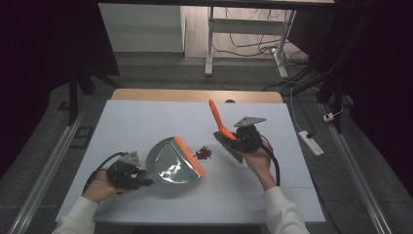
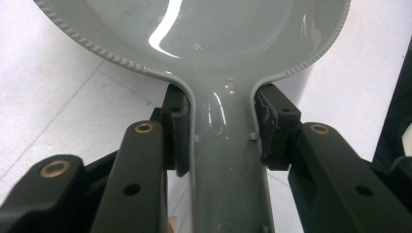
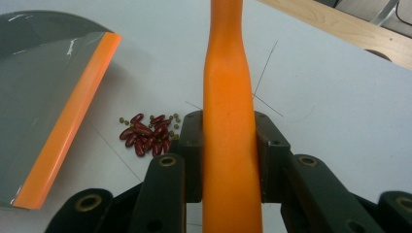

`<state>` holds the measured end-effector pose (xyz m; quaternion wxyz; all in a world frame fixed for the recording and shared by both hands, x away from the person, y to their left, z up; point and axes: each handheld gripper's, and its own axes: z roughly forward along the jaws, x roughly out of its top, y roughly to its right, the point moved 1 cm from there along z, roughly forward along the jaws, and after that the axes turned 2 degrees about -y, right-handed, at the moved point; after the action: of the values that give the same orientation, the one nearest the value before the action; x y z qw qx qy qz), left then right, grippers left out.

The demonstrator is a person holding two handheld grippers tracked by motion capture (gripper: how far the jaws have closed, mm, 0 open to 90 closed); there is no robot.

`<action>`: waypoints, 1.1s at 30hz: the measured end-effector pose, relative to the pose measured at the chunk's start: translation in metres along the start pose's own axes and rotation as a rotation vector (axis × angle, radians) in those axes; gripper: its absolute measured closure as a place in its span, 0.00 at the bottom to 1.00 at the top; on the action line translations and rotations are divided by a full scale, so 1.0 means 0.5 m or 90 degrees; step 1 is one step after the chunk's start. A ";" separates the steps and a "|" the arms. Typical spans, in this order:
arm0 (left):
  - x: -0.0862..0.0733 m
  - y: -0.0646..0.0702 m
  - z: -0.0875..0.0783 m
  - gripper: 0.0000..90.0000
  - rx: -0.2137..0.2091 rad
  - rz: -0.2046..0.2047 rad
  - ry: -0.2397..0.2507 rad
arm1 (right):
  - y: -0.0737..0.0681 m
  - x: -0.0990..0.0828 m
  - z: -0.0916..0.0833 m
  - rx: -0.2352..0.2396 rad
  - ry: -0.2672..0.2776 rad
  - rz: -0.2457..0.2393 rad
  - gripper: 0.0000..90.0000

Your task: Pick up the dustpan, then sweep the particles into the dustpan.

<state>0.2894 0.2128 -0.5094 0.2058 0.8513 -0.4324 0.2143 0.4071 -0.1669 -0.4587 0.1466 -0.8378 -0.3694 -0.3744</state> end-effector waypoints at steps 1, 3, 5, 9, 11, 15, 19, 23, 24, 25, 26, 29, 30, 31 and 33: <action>0.000 -0.001 0.001 0.68 -0.004 -0.001 -0.004 | 0.000 0.000 0.002 0.000 -0.002 0.003 0.78; 0.001 -0.004 0.005 0.68 -0.009 -0.006 -0.016 | 0.000 0.000 0.008 -0.001 -0.004 0.003 0.78; 0.000 -0.004 0.011 0.68 -0.012 -0.013 -0.022 | -0.002 0.000 0.012 -0.003 -0.008 0.002 0.78; 0.001 -0.004 0.016 0.68 -0.016 -0.015 -0.030 | -0.006 0.003 0.021 -0.009 -0.013 -0.004 0.78; 0.001 -0.004 0.018 0.68 -0.017 -0.017 -0.031 | -0.006 0.004 0.023 -0.008 -0.013 -0.004 0.78; 0.004 -0.004 0.025 0.68 -0.025 -0.016 -0.041 | -0.004 0.004 0.034 -0.008 -0.018 -0.005 0.78; 0.008 -0.010 0.034 0.68 -0.040 -0.020 -0.053 | -0.002 0.005 0.043 -0.010 -0.024 -0.004 0.78; 0.010 -0.011 0.035 0.68 -0.043 -0.025 -0.050 | -0.001 0.008 0.049 -0.013 -0.028 -0.008 0.78; 0.010 -0.011 0.035 0.68 -0.043 -0.024 -0.052 | -0.001 0.008 0.050 -0.013 -0.027 -0.010 0.78; 0.010 -0.011 0.036 0.68 -0.044 -0.024 -0.053 | -0.001 0.009 0.052 -0.013 -0.027 -0.009 0.78; 0.010 -0.012 0.036 0.68 -0.044 -0.024 -0.052 | -0.001 0.010 0.054 -0.014 -0.027 -0.010 0.78; 0.010 -0.012 0.037 0.68 -0.046 -0.024 -0.052 | -0.001 0.010 0.062 -0.014 -0.034 -0.014 0.78; 0.009 -0.012 0.037 0.68 -0.046 -0.025 -0.052 | -0.001 0.010 0.065 -0.015 -0.036 -0.014 0.78; 0.009 -0.012 0.037 0.68 -0.046 -0.025 -0.052 | -0.001 0.011 0.068 -0.016 -0.038 -0.017 0.78; 0.010 -0.012 0.037 0.68 -0.046 -0.024 -0.052 | -0.002 0.012 0.069 -0.017 -0.039 -0.018 0.78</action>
<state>0.3005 0.2031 -0.5230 0.2229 0.8594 -0.4315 0.1598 0.4269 -0.1455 -0.4776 0.1185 -0.8454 -0.3805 -0.3555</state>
